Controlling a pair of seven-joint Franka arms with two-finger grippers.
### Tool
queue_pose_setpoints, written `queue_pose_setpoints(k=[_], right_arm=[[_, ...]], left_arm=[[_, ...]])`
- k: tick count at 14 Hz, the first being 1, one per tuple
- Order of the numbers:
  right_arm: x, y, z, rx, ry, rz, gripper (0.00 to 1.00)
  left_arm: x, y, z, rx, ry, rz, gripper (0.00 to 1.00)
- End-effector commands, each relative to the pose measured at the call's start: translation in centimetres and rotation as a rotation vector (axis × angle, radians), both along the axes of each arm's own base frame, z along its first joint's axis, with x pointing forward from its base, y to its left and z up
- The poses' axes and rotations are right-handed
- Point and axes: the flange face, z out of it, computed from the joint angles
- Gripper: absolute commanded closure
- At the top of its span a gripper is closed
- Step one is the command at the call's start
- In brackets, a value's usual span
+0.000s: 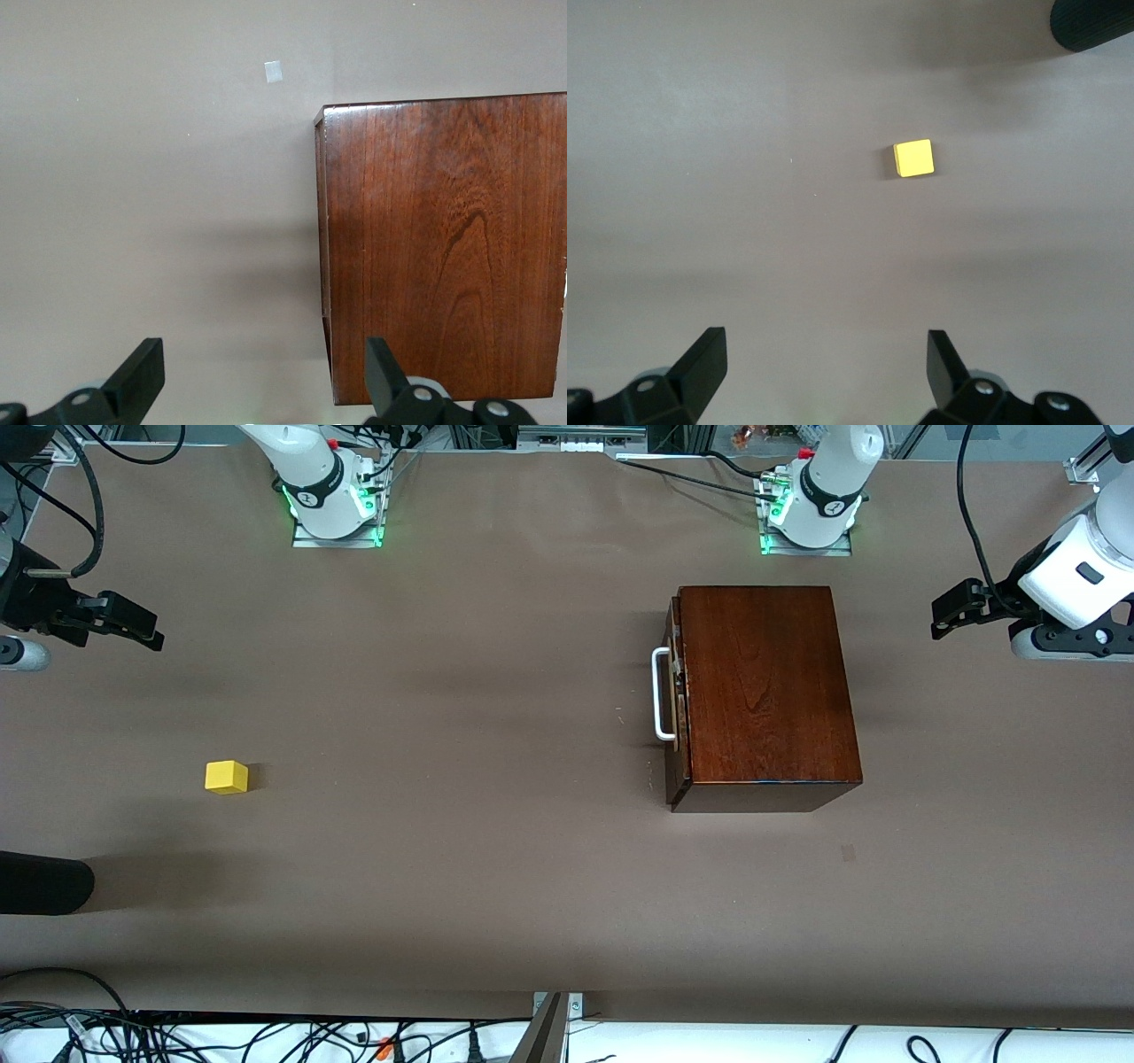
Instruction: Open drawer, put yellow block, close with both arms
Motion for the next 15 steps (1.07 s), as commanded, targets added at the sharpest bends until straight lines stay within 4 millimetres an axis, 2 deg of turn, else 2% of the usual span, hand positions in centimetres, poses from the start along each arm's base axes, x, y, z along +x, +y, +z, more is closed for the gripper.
queue_pose_setpoints(k=[1,12,15], right_arm=[[-0.4,0.1,0.2,-0.007,-0.009,0.007,0.0],[-0.4,0.1,0.2,-0.007,-0.009,0.007,0.0],[-0.4,0.1,0.2,-0.007,-0.009,0.007,0.0]], left_arm=[[0.4,-0.1,0.7,0.001,0.0,-0.022,0.0],[0.2,-0.5,0.7,0.001,0.008,-0.028,0.0],[0.1,-1.7,0.7,0.001,0.015,-0.049,0.0]])
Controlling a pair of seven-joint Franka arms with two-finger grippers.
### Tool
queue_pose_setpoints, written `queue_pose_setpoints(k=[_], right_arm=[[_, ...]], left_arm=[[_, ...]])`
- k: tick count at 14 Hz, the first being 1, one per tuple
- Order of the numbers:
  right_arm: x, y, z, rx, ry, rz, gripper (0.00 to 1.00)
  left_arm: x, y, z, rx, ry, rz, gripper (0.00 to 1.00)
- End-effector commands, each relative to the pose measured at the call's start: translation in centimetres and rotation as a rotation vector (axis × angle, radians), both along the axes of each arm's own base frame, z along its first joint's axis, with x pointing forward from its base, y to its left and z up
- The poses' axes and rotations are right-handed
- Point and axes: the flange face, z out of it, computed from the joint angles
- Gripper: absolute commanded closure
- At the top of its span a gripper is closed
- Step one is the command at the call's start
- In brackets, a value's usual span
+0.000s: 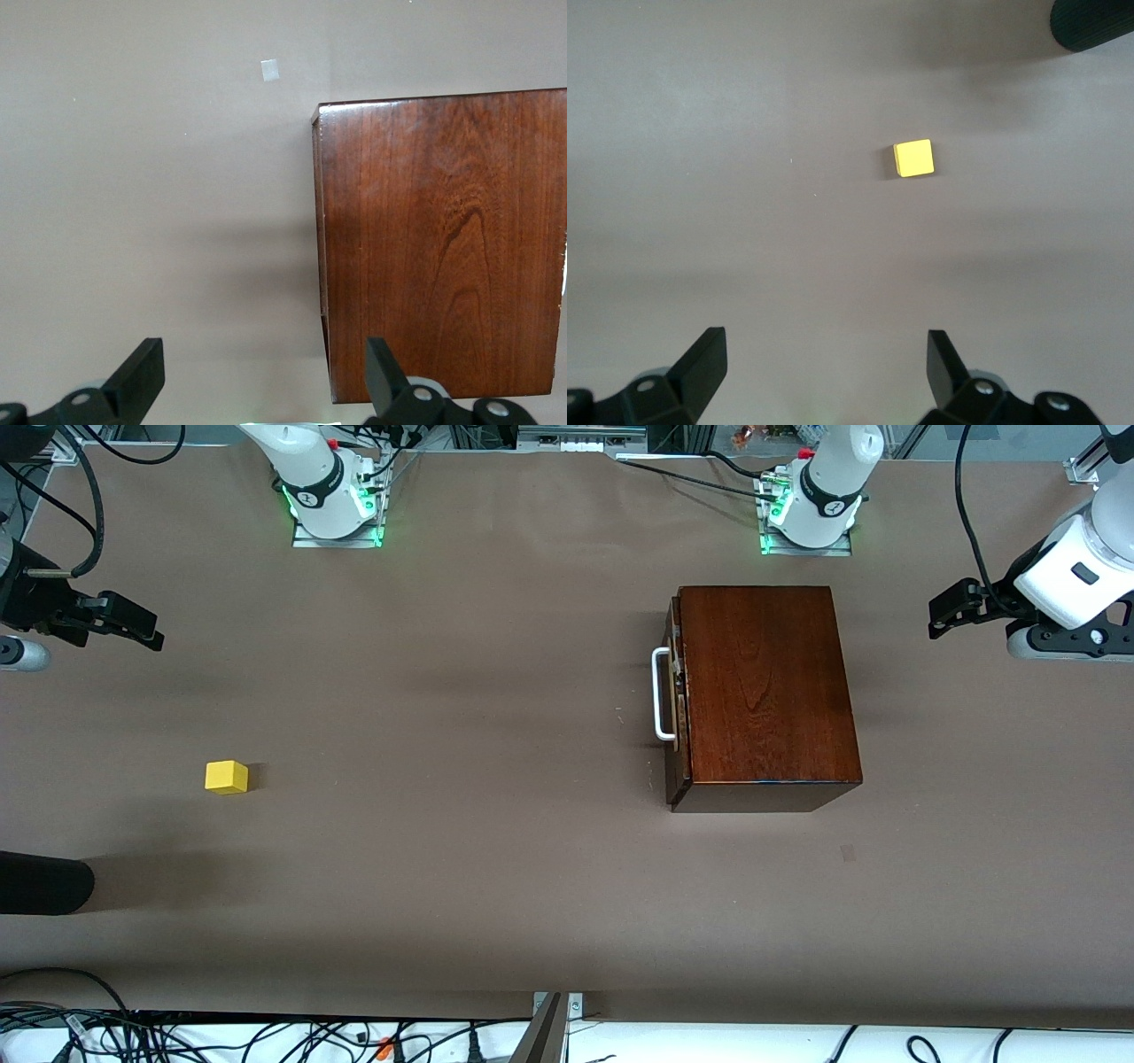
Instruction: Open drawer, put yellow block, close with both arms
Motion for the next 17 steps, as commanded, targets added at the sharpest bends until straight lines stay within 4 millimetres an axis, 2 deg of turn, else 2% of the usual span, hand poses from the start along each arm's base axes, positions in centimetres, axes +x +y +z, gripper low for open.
queue_pose_setpoints(k=[1,2,4,6,9,11,14,17], right_arm=[[-0.4,0.1,0.2,-0.007,-0.009,0.007,0.0],[-0.5,0.1,0.3,-0.007,-0.01,0.007,0.0],[-0.4,0.1,0.2,-0.007,-0.009,0.007,0.0],[-0.4,0.1,0.2,-0.007,-0.009,0.007,0.0],[-0.4,0.1,0.2,-0.007,-0.009,0.007,0.0],[-0.5,0.1,0.3,-0.007,-0.01,0.007,0.0],[-0.4,0.1,0.2,-0.007,-0.009,0.007,0.0],[-0.4,0.1,0.2,-0.007,-0.009,0.007,0.0]], left_arm=[[0.0,-1.4,0.6,-0.001,0.023,-0.045,0.0],[-0.1,-2.4,0.4,-0.014,0.027,-0.06,0.0],[0.2,-5.3,-1.5,-0.017,0.082,-0.112,0.0],[0.1,-9.4,-3.2,-0.018,0.113,-0.192,0.0],[-0.1,-14.4,-5.8,-0.103,0.173,-0.255,0.0],[-0.3,-18.9,-7.8,-0.115,0.183,-0.311,0.0],[0.9,-24.5,-11.6,-0.123,0.166,-0.229,0.0],[0.2,-29.9,-14.7,-0.113,0.14,-0.145,0.0]])
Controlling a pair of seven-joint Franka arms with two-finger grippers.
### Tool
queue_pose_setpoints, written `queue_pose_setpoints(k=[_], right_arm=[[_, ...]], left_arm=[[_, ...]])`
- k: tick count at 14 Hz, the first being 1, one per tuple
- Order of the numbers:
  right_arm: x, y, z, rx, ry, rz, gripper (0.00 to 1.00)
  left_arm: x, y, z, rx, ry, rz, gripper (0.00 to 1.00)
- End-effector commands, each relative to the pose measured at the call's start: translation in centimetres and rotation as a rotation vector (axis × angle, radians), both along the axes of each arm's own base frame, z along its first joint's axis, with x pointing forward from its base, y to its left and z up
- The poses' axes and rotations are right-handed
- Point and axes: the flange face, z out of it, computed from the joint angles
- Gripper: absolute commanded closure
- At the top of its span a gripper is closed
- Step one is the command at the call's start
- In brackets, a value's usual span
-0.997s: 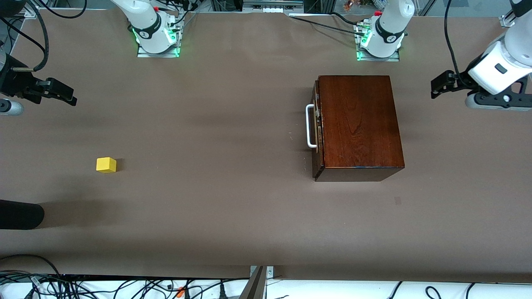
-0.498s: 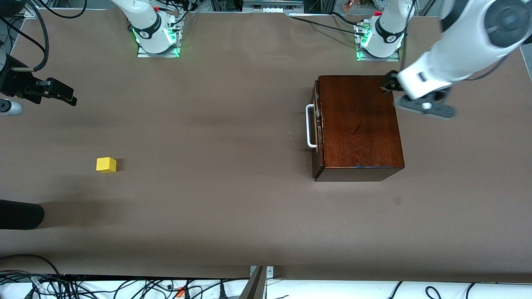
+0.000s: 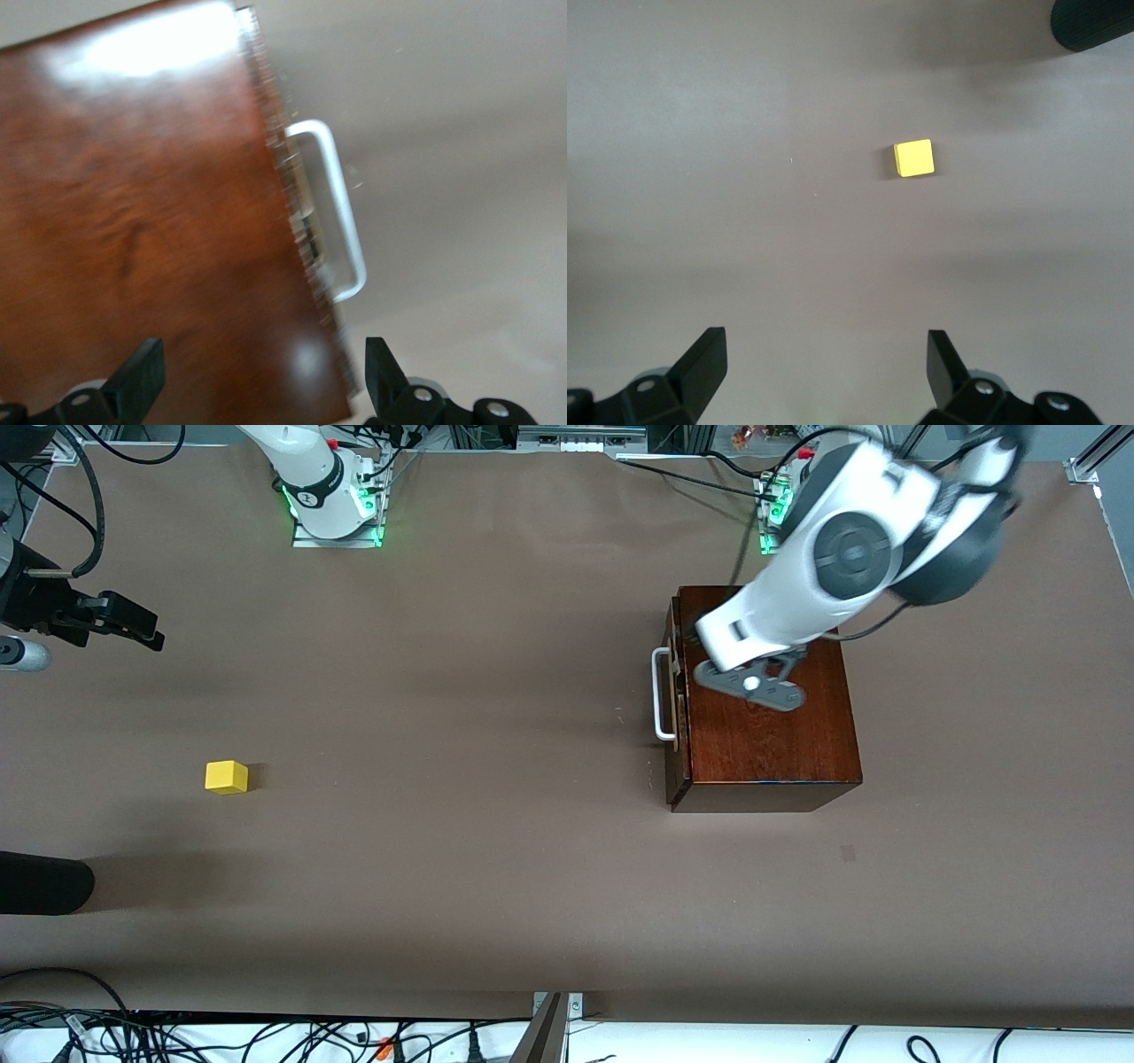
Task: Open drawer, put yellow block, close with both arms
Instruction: 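Move the left gripper over the box to the white drawer handle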
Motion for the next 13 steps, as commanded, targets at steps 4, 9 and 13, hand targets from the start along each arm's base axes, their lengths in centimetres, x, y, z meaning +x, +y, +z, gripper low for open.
queue_pose_setpoints(k=[4,9,13], right_arm=[[-0.4,0.1,0.2,-0.007,-0.009,0.006,0.0],[-0.4,0.1,0.2,-0.007,-0.009,0.006,0.0],[-0.4,0.1,0.2,-0.007,-0.009,0.006,0.0]], left_arm=[[-2.4,-9.3,-5.8,0.191,-0.1,0.049,0.0],[-4.0,-13.1,-10.8,0.312,-0.203,0.048,0.0],[-4.5,-13.7,-13.2,0.383,-0.25,0.05,0.0]])
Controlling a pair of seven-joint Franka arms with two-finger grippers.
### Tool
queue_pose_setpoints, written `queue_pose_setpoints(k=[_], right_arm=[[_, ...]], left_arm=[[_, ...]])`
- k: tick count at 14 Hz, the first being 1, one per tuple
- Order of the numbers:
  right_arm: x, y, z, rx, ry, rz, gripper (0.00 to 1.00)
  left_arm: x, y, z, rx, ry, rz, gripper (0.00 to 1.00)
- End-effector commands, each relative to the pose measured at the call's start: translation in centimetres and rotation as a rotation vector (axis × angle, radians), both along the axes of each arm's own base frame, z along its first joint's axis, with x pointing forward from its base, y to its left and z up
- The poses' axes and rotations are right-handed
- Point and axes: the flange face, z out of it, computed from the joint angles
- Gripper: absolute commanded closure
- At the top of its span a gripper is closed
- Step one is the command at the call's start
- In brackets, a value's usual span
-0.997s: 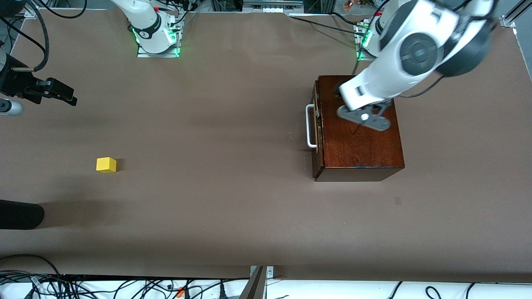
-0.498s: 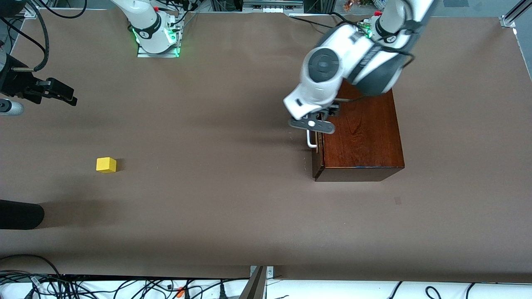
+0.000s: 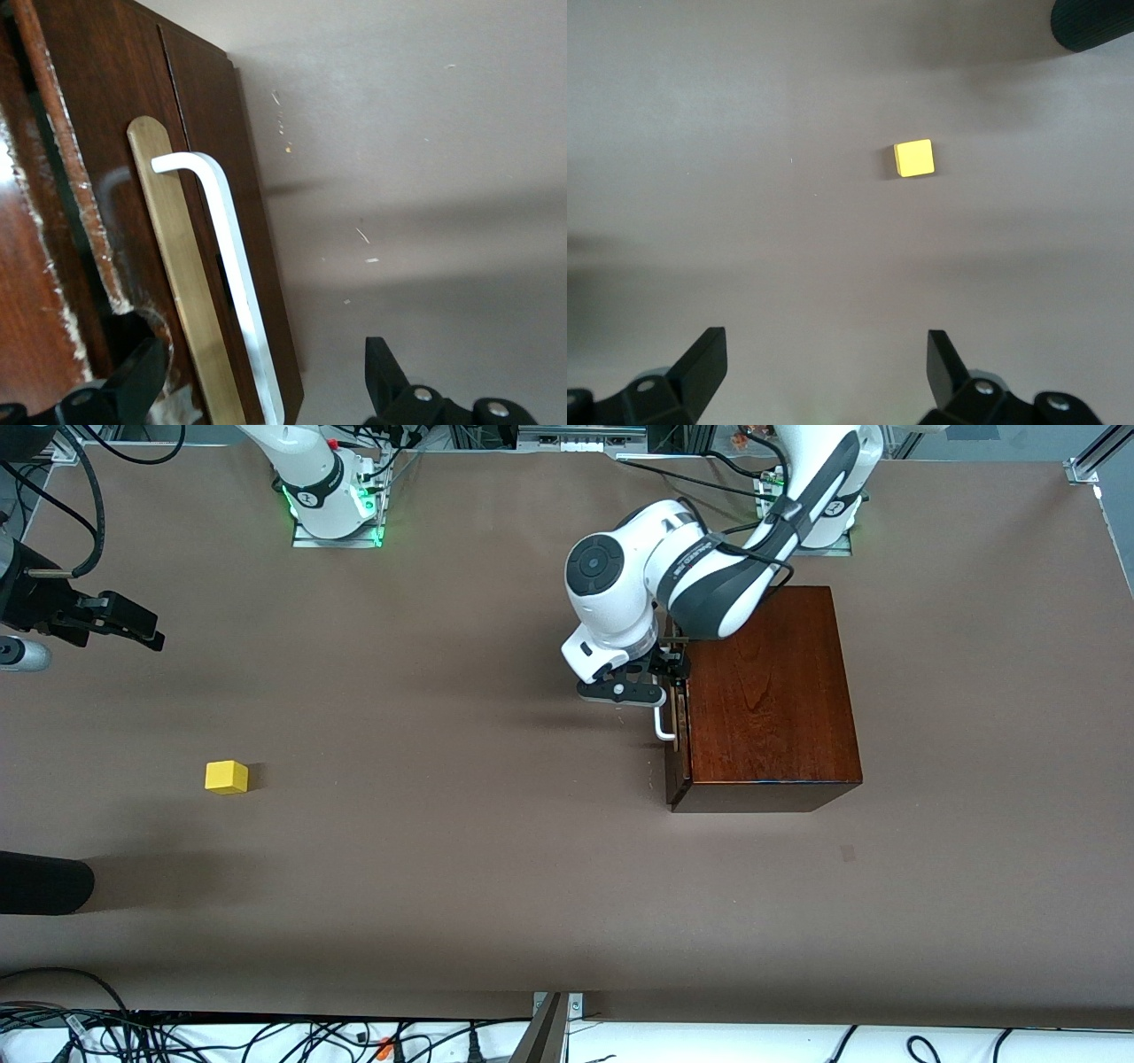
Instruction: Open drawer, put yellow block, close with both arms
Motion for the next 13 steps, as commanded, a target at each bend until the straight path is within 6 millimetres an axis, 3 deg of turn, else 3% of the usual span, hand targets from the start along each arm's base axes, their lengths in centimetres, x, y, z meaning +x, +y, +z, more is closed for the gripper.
queue_pose_setpoints(k=[1,13], right_arm=[[-0.4,0.0,0.2,-0.007,-0.009,0.006,0.0],[-0.4,0.0,0.3,-0.007,-0.012,0.006,0.0]], left_arm=[[0.6,-0.6,-0.7,0.037,-0.058,0.007,0.0],[0.3,-1.9,-4.5,0.005,-0.085,0.111,0.0]])
